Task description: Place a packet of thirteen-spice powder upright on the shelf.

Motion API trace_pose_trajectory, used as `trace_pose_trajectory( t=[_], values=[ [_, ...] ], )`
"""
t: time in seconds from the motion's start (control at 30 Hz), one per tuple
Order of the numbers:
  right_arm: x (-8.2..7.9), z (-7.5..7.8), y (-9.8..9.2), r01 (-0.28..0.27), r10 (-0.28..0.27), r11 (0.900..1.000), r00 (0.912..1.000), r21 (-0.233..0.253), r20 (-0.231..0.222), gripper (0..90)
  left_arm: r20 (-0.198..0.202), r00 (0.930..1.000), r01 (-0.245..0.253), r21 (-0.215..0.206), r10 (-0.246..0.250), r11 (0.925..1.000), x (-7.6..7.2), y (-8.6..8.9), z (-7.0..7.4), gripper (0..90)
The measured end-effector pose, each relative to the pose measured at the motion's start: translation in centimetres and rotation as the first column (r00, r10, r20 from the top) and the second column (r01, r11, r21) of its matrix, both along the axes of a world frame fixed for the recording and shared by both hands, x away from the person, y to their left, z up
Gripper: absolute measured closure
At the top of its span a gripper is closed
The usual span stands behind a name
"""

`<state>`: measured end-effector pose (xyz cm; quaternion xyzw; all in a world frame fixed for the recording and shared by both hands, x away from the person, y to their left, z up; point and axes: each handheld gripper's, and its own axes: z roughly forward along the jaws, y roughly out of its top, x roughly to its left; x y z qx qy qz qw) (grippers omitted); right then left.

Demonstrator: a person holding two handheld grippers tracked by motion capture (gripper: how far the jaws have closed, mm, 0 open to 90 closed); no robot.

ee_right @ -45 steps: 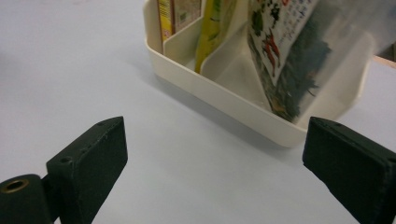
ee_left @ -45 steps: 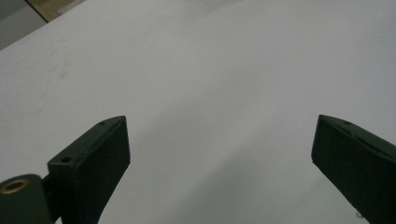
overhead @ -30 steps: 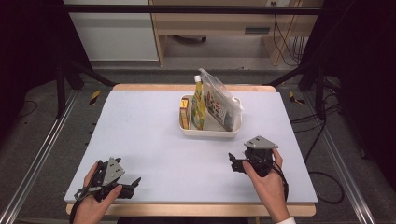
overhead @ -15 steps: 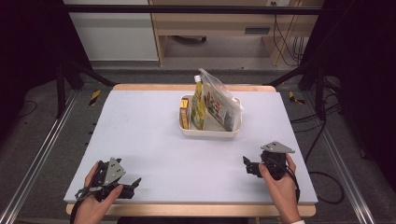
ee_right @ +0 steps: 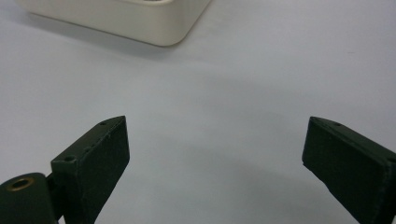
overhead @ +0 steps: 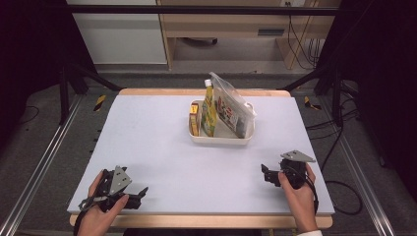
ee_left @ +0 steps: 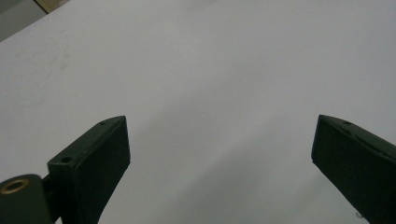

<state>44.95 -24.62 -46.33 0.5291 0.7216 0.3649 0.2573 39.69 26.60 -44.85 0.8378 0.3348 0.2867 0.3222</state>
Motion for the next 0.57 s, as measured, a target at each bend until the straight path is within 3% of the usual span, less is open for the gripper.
trace_pose_trajectory(
  t=[0.37,0.57],
  values=[
    [-0.6,-1.5,0.3,-0.017,0.016,0.999,0.9996,-0.030,-0.021,7.3,0.001,1.0000,-0.003,-0.003,0.003,1.0000,0.0,0.2,0.1,4.0],
    [-0.5,-1.5,-0.1,0.025,-0.026,0.999,0.9997,-0.047,-0.001,6.7,0.003,1.0000,-0.007,-0.011,0.007,0.9999,0.0,0.2,0.2,4.0]
  ],
)
